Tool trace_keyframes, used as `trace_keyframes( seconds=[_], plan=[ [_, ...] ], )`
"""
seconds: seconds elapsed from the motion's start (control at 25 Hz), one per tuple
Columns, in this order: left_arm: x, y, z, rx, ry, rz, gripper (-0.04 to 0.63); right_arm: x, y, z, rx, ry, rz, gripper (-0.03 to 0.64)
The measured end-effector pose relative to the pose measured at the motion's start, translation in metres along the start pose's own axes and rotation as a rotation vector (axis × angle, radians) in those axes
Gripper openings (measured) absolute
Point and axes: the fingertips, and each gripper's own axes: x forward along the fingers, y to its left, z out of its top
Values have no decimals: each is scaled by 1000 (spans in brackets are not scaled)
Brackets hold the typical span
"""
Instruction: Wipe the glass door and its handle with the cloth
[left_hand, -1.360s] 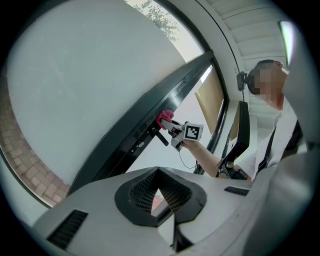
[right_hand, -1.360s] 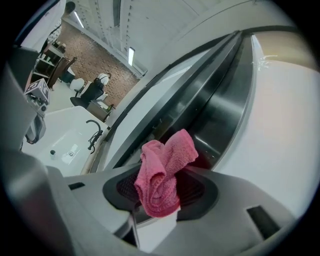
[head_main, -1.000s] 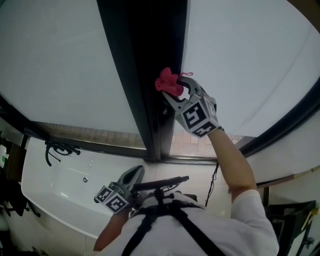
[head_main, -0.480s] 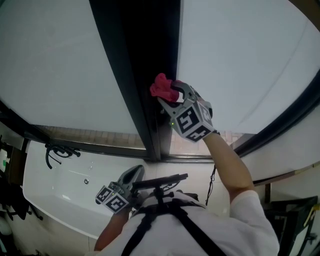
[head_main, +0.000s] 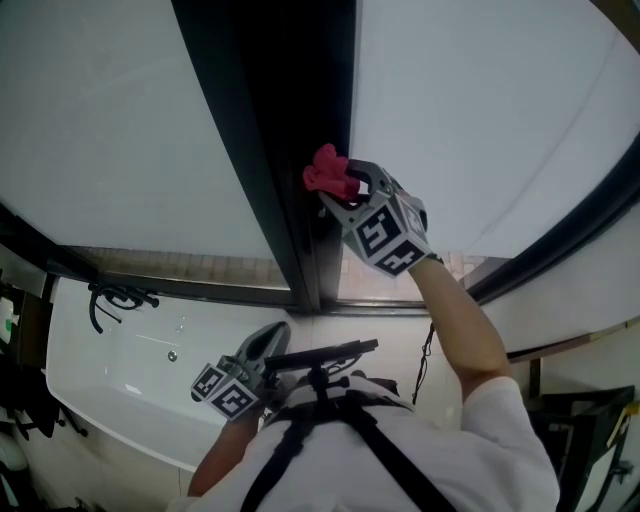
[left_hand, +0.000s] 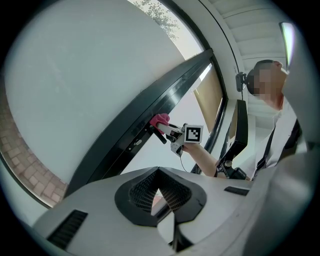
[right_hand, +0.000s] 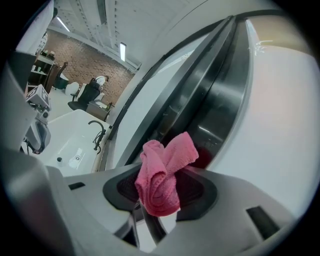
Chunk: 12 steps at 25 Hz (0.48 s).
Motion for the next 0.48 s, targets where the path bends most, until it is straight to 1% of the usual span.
trace_keyframes(
  seconds=[0.16,0.48],
  plan=[
    [1,2,0,-4,0,-4,2,-11,-7,-8,22,-1,-28,176],
    [5,4,-2,-18,16,-16,2,-36,-29,-35,79,25,-114,175]
  ],
)
